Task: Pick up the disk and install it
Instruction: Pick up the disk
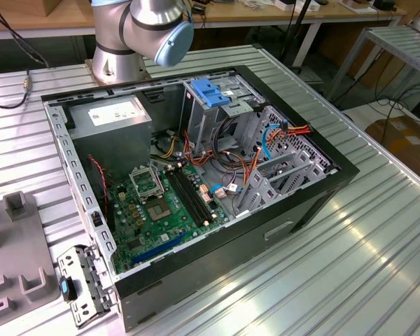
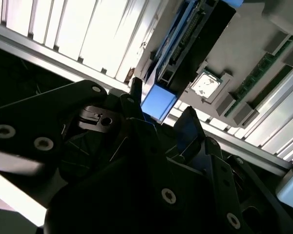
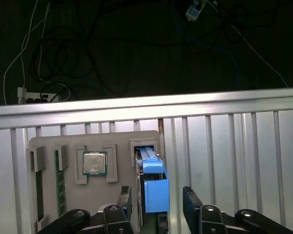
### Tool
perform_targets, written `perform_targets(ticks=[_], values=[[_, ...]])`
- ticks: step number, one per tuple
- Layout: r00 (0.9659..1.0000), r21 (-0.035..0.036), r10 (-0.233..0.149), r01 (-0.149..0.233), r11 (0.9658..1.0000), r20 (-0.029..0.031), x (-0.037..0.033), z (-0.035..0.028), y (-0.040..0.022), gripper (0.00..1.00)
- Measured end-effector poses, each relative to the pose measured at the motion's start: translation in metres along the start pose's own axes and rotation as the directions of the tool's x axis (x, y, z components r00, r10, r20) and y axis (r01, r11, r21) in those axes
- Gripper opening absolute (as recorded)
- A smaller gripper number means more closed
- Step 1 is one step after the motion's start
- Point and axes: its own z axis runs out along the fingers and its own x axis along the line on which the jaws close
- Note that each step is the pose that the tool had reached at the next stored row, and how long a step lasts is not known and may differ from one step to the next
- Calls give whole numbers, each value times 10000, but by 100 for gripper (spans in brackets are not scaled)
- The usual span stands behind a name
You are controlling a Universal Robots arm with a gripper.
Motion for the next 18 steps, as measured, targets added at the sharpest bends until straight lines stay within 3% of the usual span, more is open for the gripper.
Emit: perform_targets(ticks=[15, 18], values=[[9997, -6, -238, 238, 9997, 8, 20, 298, 30, 54], [9997, -7, -238, 238, 9997, 50, 21, 344, 30, 54]])
